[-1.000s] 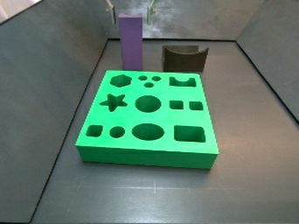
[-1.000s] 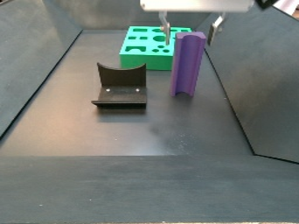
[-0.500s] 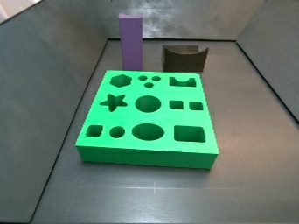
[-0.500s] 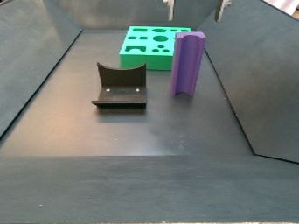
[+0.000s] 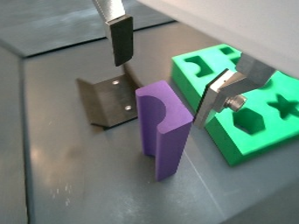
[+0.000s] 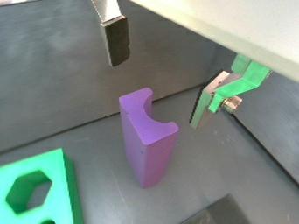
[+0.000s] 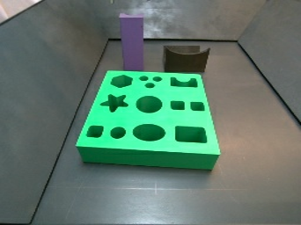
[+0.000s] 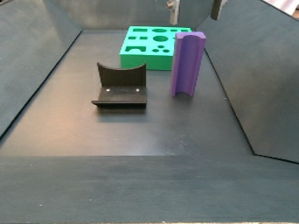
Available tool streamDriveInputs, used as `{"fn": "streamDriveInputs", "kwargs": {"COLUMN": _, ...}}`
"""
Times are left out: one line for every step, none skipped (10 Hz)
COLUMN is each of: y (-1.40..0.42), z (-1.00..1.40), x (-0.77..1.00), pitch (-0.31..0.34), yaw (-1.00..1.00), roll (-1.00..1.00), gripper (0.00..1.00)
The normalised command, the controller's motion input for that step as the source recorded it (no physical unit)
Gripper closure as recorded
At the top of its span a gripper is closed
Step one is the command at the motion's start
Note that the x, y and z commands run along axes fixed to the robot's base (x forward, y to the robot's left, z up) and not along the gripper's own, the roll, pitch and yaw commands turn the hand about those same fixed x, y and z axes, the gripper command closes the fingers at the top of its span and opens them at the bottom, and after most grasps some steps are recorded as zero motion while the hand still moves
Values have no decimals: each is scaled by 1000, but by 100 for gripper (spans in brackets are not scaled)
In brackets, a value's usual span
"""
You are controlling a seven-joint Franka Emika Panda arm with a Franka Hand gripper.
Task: Pick up the arch object. Move up. Rotate the arch object. Move to above the board. Insert the arch object.
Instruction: Rotate the arch object.
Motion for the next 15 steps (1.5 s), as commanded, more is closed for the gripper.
{"fn": "streamDriveInputs", "kwargs": {"y": 8, "z": -17, "x": 20, "pitch": 6, "yaw": 1000, "roll": -4, "gripper": 0}}
{"fn": "streamDriveInputs", "kwargs": {"y": 6, "z": -17, "x": 20, "pitch": 7, "yaw": 1000, "roll": -4, "gripper": 0}}
{"fn": "streamDriveInputs", "kwargs": {"y": 6, "z": -17, "x": 20, "pitch": 7, "yaw": 1000, "roll": -4, "gripper": 0}}
{"fn": "streamDriveInputs", "kwargs": {"y": 5, "z": -17, "x": 20, "pitch": 7, "yaw": 1000, "roll": -4, "gripper": 0}}
{"fn": "streamDriveInputs", "kwargs": {"y": 5, "z": -17, "x": 20, "pitch": 7, "yaw": 1000, "roll": -5, "gripper": 0}}
{"fn": "streamDriveInputs", "kwargs": {"y": 4, "z": -17, "x": 20, "pitch": 7, "yaw": 1000, "roll": -5, "gripper": 0}}
{"fn": "streamDriveInputs", "kwargs": {"y": 4, "z": -17, "x": 20, "pitch": 7, "yaw": 1000, "roll": -5, "gripper": 0}}
{"fn": "streamDriveInputs", "kwargs": {"y": 4, "z": -17, "x": 21, "pitch": 8, "yaw": 1000, "roll": -5, "gripper": 0}}
{"fn": "streamDriveInputs", "kwargs": {"y": 3, "z": -17, "x": 21, "pitch": 8, "yaw": 1000, "roll": -5, "gripper": 0}}
{"fn": "streamDriveInputs", "kwargs": {"y": 4, "z": -17, "x": 21, "pitch": 8, "yaw": 1000, "roll": -5, "gripper": 0}}
{"fn": "streamDriveInputs", "kwargs": {"y": 3, "z": -17, "x": 21, "pitch": 9, "yaw": 1000, "roll": -5, "gripper": 0}}
{"fn": "streamDriveInputs", "kwargs": {"y": 3, "z": -17, "x": 21, "pitch": 9, "yaw": 1000, "roll": -6, "gripper": 0}}
{"fn": "streamDriveInputs", "kwargs": {"y": 3, "z": -17, "x": 21, "pitch": 9, "yaw": 1000, "roll": -6, "gripper": 0}}
{"fn": "streamDriveInputs", "kwargs": {"y": 3, "z": -17, "x": 21, "pitch": 10, "yaw": 1000, "roll": -6, "gripper": 0}}
{"fn": "streamDriveInputs", "kwargs": {"y": 3, "z": -17, "x": 21, "pitch": 10, "yaw": 1000, "roll": -6, "gripper": 0}}
